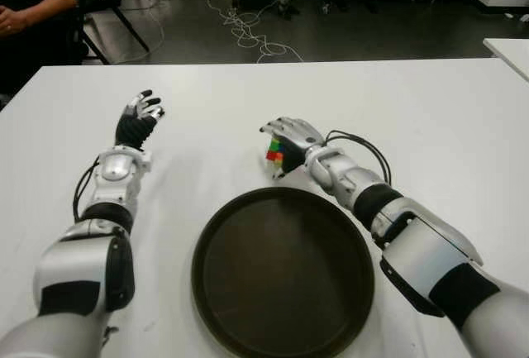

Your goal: Pick up the Rubik's Cube and put it in the plate

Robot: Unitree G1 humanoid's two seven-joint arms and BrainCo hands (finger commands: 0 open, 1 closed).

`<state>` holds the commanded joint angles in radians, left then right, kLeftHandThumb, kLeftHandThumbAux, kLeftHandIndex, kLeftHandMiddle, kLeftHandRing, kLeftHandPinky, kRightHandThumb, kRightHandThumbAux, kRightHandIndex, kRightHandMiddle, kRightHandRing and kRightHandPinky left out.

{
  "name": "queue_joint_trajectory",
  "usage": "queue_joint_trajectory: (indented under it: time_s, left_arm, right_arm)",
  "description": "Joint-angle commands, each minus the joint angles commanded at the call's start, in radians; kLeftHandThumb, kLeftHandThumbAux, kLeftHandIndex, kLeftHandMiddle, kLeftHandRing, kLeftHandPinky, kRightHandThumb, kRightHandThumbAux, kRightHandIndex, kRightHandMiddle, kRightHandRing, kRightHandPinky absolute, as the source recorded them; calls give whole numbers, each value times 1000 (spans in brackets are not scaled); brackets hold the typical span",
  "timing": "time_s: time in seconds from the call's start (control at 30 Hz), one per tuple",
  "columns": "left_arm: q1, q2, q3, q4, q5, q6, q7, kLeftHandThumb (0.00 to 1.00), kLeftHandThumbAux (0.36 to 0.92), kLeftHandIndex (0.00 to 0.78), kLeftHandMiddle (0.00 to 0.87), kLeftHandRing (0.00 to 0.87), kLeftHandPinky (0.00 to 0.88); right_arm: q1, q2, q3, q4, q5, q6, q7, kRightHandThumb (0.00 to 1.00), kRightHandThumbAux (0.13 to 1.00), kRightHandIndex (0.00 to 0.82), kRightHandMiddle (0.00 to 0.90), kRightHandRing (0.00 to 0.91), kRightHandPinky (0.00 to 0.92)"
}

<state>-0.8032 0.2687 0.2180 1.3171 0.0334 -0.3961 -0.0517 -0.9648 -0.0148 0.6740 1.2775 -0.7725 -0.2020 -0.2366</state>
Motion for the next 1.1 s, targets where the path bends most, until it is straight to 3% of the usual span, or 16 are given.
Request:
queue_joint_trajectory:
  time_s: [1.1]
  left_arm:
    - [1, 1, -4, 2, 4, -1, 5, 167, 613, 102, 183, 153, 105]
  right_arm:
    - [13, -36, -13, -8, -5, -4, -6, 0, 800, 0, 0, 0, 0]
